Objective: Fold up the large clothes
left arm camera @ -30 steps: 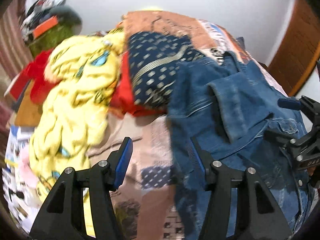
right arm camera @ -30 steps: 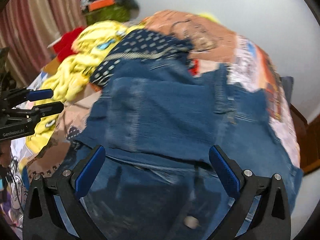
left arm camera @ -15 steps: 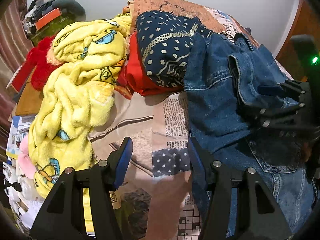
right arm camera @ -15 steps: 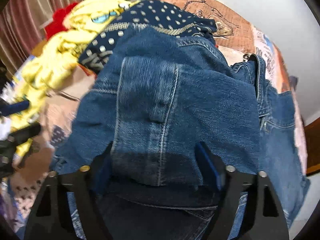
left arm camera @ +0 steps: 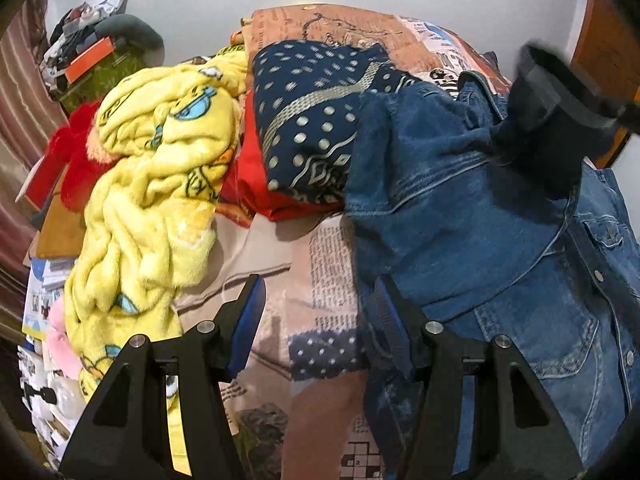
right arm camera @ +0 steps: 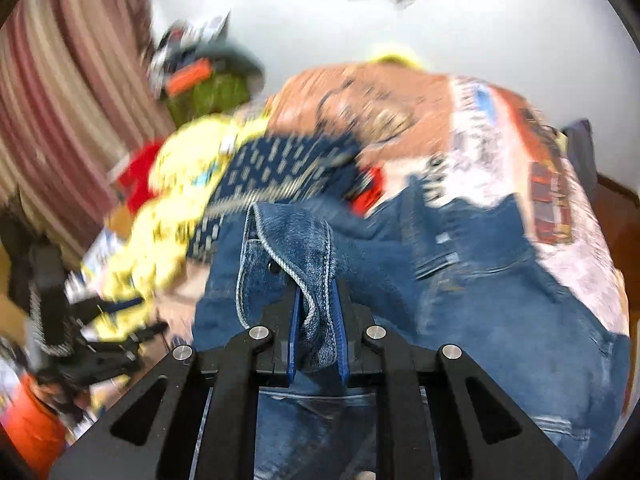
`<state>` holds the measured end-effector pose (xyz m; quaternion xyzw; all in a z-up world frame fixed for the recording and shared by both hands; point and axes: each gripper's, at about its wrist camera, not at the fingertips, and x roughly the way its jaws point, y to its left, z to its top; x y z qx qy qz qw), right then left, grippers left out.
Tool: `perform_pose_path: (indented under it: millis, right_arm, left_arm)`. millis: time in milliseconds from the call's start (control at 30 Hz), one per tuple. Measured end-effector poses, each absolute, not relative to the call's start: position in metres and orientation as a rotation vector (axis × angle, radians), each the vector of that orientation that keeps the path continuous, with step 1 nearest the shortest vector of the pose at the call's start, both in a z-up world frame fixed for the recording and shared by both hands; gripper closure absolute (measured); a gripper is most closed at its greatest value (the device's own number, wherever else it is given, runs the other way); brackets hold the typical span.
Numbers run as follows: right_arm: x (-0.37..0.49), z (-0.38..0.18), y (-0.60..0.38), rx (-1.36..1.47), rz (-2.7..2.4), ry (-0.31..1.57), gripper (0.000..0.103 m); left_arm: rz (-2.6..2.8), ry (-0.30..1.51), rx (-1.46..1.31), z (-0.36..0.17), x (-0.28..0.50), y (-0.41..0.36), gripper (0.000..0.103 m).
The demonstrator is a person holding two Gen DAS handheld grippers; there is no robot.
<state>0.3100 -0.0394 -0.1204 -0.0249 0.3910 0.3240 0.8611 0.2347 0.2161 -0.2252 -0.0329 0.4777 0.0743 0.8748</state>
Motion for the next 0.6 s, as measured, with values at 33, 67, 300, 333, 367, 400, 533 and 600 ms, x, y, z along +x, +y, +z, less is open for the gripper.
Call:
perform_pose_path:
  millis: [33, 67, 300, 333, 367, 400, 533, 600]
  right_arm:
    - [0.312, -0.113, -0.055, -0.011, 0.666, 0.806, 0.089]
    - [0.313, -0.105, -0.072, 0.03, 0.654, 0.786, 0.089]
    - [0.311, -0.073, -0.159, 0.177, 0.536, 0.67, 0.099]
    - [0.311, -0.074, -0.171, 0.19, 0.513, 0.67, 0.099]
    - [0.31, -0.078, -0.181, 0.197, 0.488, 0.675, 0.099]
    - [0.311, -0.082, -0.188, 0.196, 0.468, 0.688, 0.099]
    - [0.317, -0.116, -0.201, 0.167, 0.428, 0.798, 0.096]
    - [0.324, -0.143, -0.202, 0.164, 0.417, 0.896, 0.066]
  left_arm:
    - [0.156, 0.997, -0.065, -0.224, 0.238, 0.214, 0.047]
    - [0.155, 0.997, -0.063, -0.223, 0.241, 0.212, 0.047]
    - [0.129, 1.011, -0.115, -0.223, 0.26, 0.201, 0.047]
    - [0.125, 1.015, -0.116, -0.224, 0.262, 0.198, 0.047]
    - [0.12, 1.023, -0.11, -0.225, 0.265, 0.193, 0.047]
    - [0.118, 1.027, -0.102, -0.226, 0.266, 0.189, 0.047]
    - [0.093, 1.04, -0.069, -0.229, 0.266, 0.17, 0.047]
    - [0.095, 1.042, -0.037, -0.229, 0.263, 0.162, 0.047]
